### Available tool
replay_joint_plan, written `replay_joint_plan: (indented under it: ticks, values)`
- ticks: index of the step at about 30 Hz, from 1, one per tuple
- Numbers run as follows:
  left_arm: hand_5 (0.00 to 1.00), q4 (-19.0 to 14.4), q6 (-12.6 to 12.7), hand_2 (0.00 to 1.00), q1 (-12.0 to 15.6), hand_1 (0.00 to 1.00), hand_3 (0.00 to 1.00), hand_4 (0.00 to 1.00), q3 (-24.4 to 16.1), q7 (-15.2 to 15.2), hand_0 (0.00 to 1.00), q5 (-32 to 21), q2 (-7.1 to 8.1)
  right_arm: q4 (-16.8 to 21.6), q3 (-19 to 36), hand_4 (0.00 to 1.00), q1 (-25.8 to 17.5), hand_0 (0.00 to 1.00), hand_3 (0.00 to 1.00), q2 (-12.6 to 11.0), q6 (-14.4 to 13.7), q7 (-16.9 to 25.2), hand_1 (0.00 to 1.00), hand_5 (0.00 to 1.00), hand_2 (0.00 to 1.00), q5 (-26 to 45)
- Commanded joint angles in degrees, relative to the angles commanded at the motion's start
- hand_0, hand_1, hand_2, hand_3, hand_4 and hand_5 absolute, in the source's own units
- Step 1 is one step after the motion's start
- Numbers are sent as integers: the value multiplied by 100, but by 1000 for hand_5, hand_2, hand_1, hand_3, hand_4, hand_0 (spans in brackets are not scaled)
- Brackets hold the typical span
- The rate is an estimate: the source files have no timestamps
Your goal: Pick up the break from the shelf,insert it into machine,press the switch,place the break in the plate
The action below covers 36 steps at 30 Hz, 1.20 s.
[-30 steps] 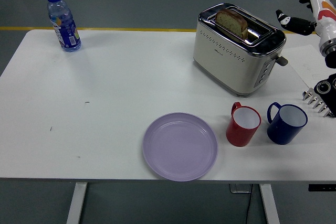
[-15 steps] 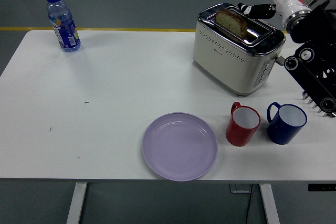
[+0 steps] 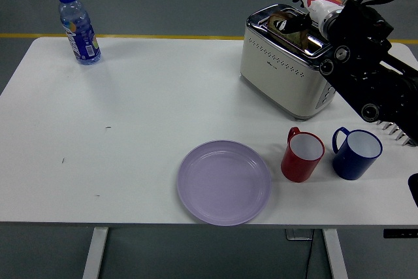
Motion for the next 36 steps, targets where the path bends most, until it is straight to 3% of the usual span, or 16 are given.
replay_joint_plan:
  ticks: [7, 8, 13, 14, 16, 19, 20, 28, 36]
  values:
    - [931, 0, 33, 428, -33, 453, 550, 298, 39, -1, 601, -45, 0, -518, -277, 789, 304, 782, 821, 306, 111, -61, 730, 381, 762, -99]
    - [930, 0, 37, 424, -37, 449, 550, 299, 39, -1, 600, -45, 0, -601, -313, 790, 349, 730, 785, 358, 121, -68, 670, 383, 698, -117]
    - [930, 0, 52, 424, -49, 449, 550, 299, 57, 0, 600, -54, 7, -847, -420, 790, 481, 730, 785, 521, 113, -81, 670, 383, 698, -147]
    - [926, 0, 58, 420, -53, 447, 549, 298, 61, 2, 600, -51, 9, -963, -453, 788, 524, 641, 740, 593, 104, -82, 597, 378, 615, -170]
    - [926, 0, 63, 420, -56, 447, 549, 298, 64, 4, 600, -50, 10, -1060, -479, 788, 554, 641, 740, 645, 94, -82, 597, 378, 615, -185]
    - [926, 0, 77, 420, -67, 447, 549, 298, 82, 8, 600, -58, 16, -1234, -535, 788, 597, 641, 740, 647, 83, -92, 597, 378, 615, -215]
    - [926, 0, 84, 418, -70, 444, 549, 298, 88, 8, 598, -62, 17, -1297, -536, 784, 607, 560, 710, 647, 81, -99, 545, 370, 566, -243]
    - [925, 0, 111, 415, -80, 443, 548, 298, 96, 7, 598, -70, 24, -1644, -564, 779, 697, 519, 698, 647, 80, -131, 518, 365, 546, -317]
    - [926, 0, 115, 413, -96, 442, 549, 300, 64, 7, 597, -10, 36, -1667, -641, 776, 730, 482, 687, 647, 34, -56, 500, 359, 529, -85]
